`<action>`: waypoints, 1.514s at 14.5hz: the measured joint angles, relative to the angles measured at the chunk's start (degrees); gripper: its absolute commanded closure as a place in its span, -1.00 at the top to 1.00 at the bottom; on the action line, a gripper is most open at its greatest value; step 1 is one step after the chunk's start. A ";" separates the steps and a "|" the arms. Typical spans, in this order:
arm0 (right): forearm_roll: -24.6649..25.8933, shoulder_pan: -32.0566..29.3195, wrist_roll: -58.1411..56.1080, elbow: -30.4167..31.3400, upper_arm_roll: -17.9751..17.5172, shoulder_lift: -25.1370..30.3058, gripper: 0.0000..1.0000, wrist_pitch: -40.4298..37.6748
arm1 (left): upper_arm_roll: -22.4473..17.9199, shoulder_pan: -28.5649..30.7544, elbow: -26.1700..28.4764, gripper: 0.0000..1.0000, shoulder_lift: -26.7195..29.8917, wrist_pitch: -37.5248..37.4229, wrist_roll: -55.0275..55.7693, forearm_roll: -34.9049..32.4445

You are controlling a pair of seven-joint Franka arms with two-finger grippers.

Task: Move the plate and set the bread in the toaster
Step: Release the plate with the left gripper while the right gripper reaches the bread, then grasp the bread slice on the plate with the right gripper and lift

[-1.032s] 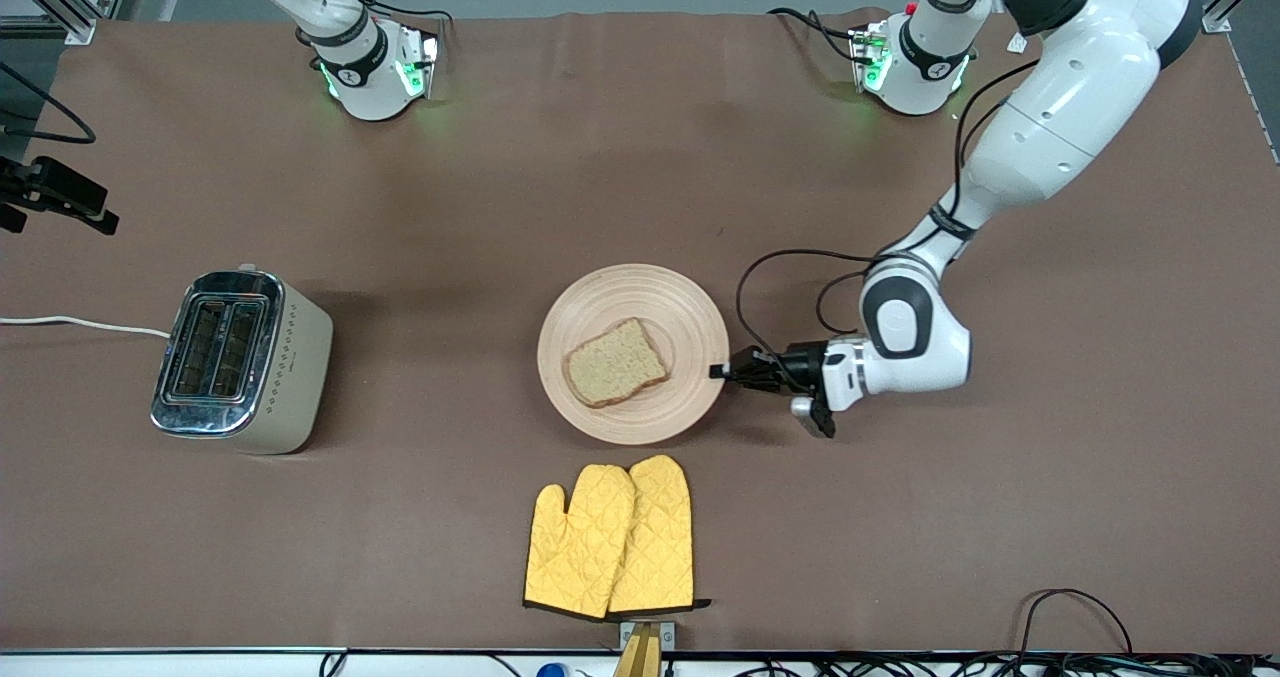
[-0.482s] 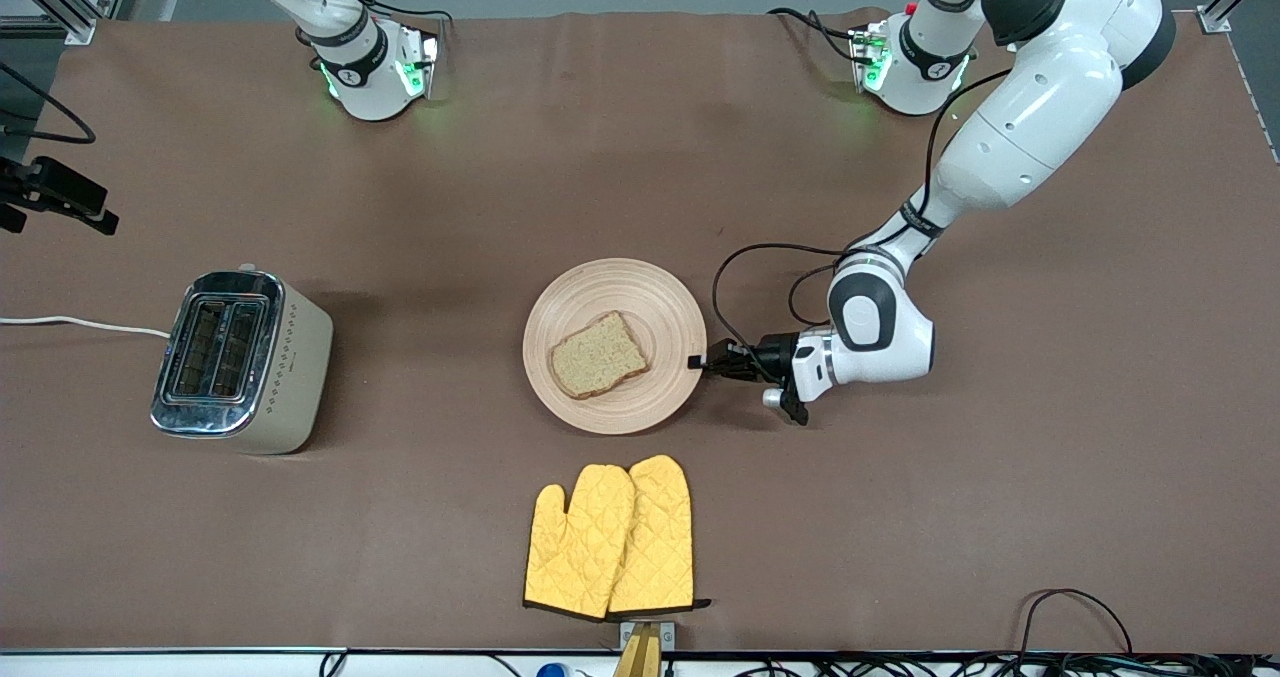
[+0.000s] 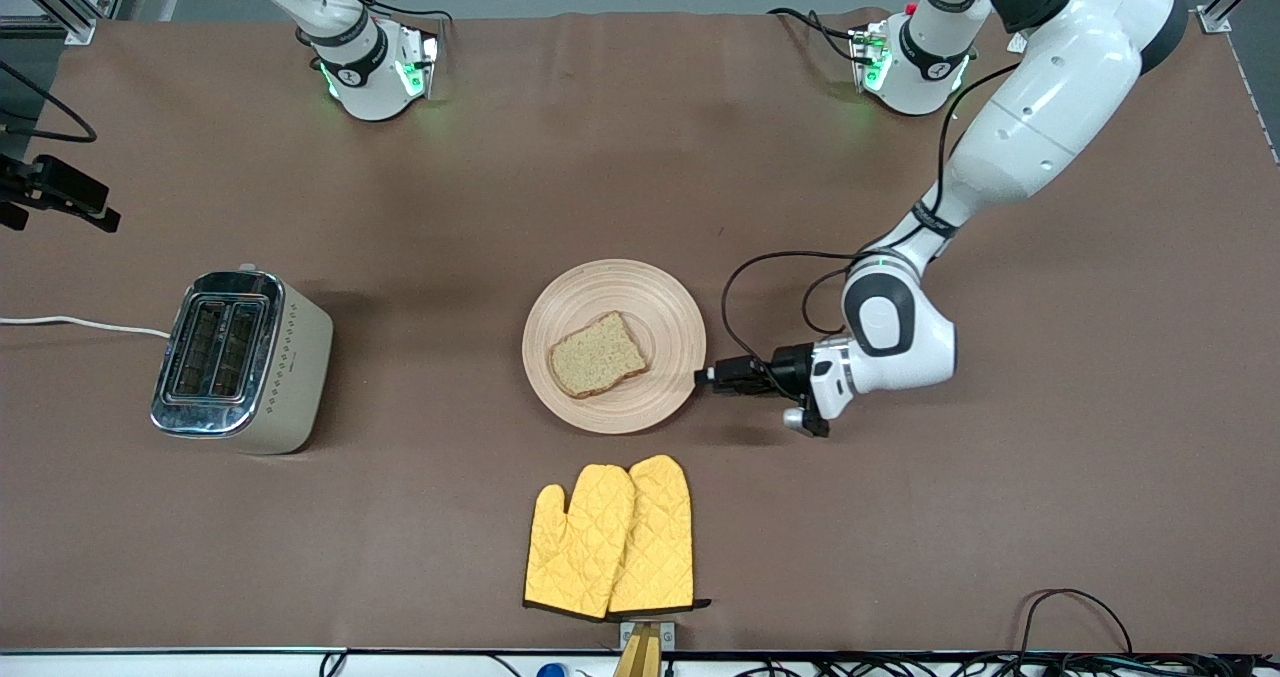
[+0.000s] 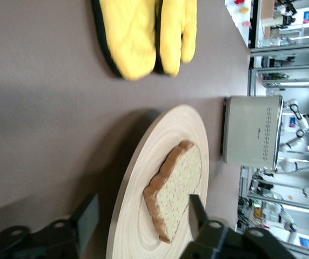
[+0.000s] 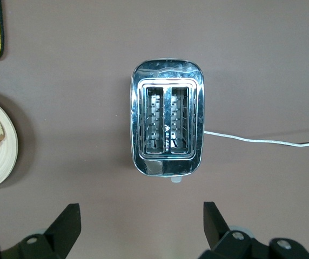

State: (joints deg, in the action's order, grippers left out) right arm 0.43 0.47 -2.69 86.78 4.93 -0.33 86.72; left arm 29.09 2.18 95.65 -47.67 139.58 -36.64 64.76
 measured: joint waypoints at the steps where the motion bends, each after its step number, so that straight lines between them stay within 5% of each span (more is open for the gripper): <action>1: 0.00 0.39 -0.07 0.02 -0.06 -0.05 1.00 -0.07 | -0.29 1.12 -0.16 1.00 1.87 -0.06 3.47 -3.58; 8: -2.37 12.47 1.00 1.70 -0.61 -2.71 1.00 -0.30 | -0.34 12.11 -3.45 1.00 17.10 -16.05 34.98 -40.14; 12: -4.67 19.29 10.60 2.23 -0.65 -9.41 1.00 9.70 | -0.34 12.25 -7.04 1.00 22.09 -25.89 46.25 -60.47; 19: -9.44 27.01 15.46 2.65 -0.62 -24.34 0.99 29.50 | -0.76 13.68 -12.55 1.00 31.40 -44.02 46.90 -71.25; 22: -9.46 29.00 16.46 2.65 -0.58 -29.72 0.77 35.17 | -0.77 14.75 -15.32 1.00 33.82 -51.60 46.76 -73.14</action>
State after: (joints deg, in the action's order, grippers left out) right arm -9.03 29.46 13.78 89.43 4.36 -30.04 121.89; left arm 28.32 16.93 80.33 -13.85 87.98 10.11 -8.38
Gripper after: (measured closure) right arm 0.013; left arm 0.000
